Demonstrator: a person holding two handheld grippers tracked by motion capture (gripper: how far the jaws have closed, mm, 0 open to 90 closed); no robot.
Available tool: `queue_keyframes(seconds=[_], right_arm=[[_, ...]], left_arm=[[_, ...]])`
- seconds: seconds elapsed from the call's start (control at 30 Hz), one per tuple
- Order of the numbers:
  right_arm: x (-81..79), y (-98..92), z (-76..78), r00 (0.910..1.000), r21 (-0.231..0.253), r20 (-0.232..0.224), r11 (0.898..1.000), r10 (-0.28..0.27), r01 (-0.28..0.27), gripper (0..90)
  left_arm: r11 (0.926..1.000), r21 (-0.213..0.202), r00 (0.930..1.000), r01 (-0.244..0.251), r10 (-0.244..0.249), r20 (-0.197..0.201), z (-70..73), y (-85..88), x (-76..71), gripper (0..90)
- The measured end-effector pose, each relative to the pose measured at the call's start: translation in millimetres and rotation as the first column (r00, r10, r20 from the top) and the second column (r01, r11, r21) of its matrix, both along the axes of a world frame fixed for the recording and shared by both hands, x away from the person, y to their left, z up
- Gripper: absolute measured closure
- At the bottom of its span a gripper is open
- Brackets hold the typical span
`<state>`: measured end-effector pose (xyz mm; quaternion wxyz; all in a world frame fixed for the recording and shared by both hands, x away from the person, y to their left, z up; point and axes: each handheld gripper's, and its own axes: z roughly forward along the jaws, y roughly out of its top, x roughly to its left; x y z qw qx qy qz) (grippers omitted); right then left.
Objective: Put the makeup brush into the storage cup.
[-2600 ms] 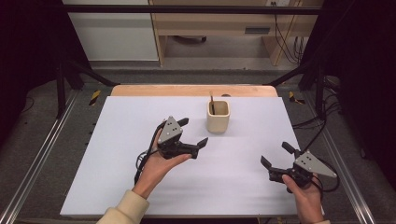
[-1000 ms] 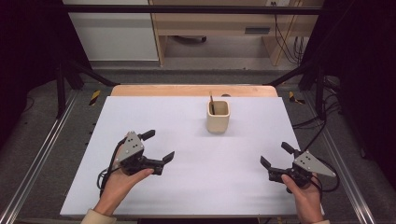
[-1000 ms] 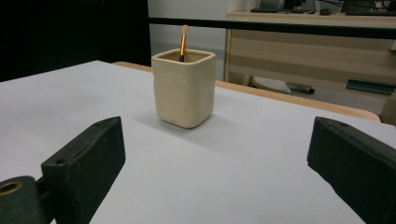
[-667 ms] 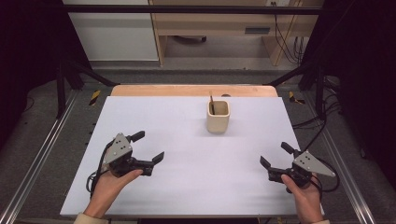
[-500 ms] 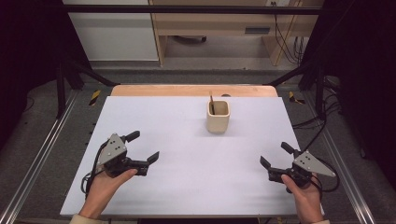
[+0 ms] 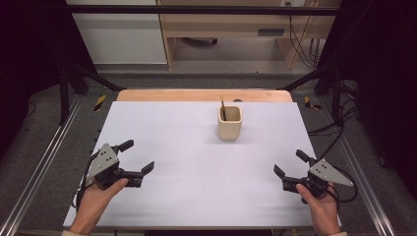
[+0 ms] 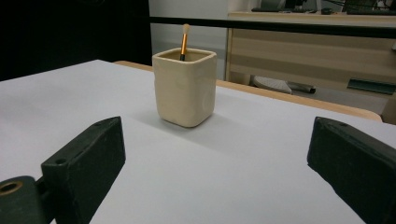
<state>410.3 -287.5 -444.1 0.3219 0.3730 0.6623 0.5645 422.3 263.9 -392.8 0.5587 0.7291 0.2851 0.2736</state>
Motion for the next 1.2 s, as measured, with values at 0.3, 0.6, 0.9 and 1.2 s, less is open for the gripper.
queue_keyframes(seconds=[0.3, 0.6, 0.9, 1.2], right_arm=[[0.0, -0.1, -0.1, 1.0000, -0.001, -0.001, 1.000, -0.001, 0.001, 4.6], [-0.1, -0.3, -0.2, 1.0000, 0.000, -0.001, 1.000, -0.001, 0.001, 4.6], [-0.1, -0.2, -0.3, 1.0000, 0.000, -0.002, 1.000, 0.000, 0.000, 4.7], [0.1, -0.4, -0.6, 1.0000, -0.004, 0.000, 1.000, 0.001, -0.001, 4.7]], left_arm=[[0.9995, 0.000, 0.9995, -0.030, 0.030, -0.003, -5.0, 14.9, -2.7, 1.4], [0.9986, 0.010, 0.9986, -0.051, 0.051, -0.008, -12.9, 25.9, -6.0, 1.4], [0.9985, 0.015, 0.9985, -0.054, 0.054, -0.006, -19.0, 35.1, -11.2, 1.5], [0.9987, 0.011, 0.9988, -0.049, 0.049, 0.010, -24.4, 40.8, -15.5, 1.5]])
